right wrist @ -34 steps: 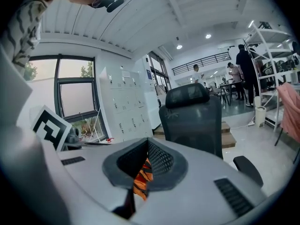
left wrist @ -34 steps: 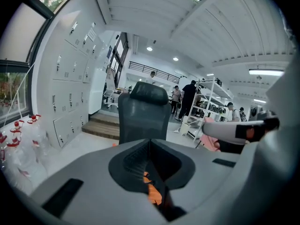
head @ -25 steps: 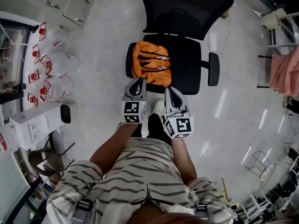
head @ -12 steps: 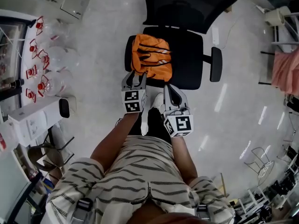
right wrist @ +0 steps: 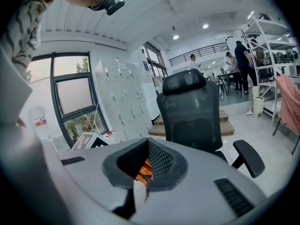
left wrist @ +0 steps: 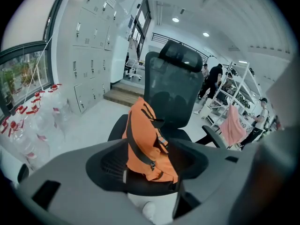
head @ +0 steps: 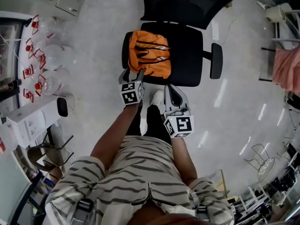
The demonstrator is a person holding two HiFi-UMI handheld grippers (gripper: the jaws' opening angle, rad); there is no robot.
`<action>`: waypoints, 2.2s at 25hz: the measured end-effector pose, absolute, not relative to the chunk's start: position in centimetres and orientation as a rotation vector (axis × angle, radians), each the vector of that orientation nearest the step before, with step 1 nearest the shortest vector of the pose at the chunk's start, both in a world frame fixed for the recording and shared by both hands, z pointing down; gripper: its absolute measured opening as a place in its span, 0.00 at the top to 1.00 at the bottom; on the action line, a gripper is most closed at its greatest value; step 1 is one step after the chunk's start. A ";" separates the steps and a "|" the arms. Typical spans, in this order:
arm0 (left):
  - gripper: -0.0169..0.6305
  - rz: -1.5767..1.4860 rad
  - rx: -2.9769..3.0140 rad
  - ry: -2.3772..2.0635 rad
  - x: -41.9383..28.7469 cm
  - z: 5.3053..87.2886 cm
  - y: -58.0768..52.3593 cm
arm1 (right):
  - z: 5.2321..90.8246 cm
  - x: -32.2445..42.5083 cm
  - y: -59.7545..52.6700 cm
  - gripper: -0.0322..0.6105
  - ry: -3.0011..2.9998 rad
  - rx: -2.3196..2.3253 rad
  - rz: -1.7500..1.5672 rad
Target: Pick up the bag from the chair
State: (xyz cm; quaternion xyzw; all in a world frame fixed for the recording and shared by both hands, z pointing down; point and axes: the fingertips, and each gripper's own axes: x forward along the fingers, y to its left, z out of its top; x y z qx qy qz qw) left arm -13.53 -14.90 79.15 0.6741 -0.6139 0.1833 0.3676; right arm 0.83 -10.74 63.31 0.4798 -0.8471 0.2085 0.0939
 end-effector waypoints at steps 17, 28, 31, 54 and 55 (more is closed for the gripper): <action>0.53 0.351 1.543 -1.585 -14.7 83.0 -16.0 | 64.3 0.4 -10.5 0.92 -2.511 1.384 0.646; 0.56 0.354 1.538 -1.574 -15.2 84.1 -16.7 | 64.5 0.7 -10.4 0.92 -2.512 1.395 0.680; 0.65 0.382 1.555 -1.581 -15.1 84.1 -16.8 | 64.5 0.5 -10.4 0.92 -2.512 1.391 0.676; 0.90 0.395 1.721 -1.517 -11.7 81.9 -16.8 | 64.4 2.2 -10.4 0.92 -2.476 1.471 0.668; 0.90 0.393 1.726 -1.513 -11.5 81.8 -16.8 | 64.3 2.3 -10.4 0.92 -2.475 1.473 0.666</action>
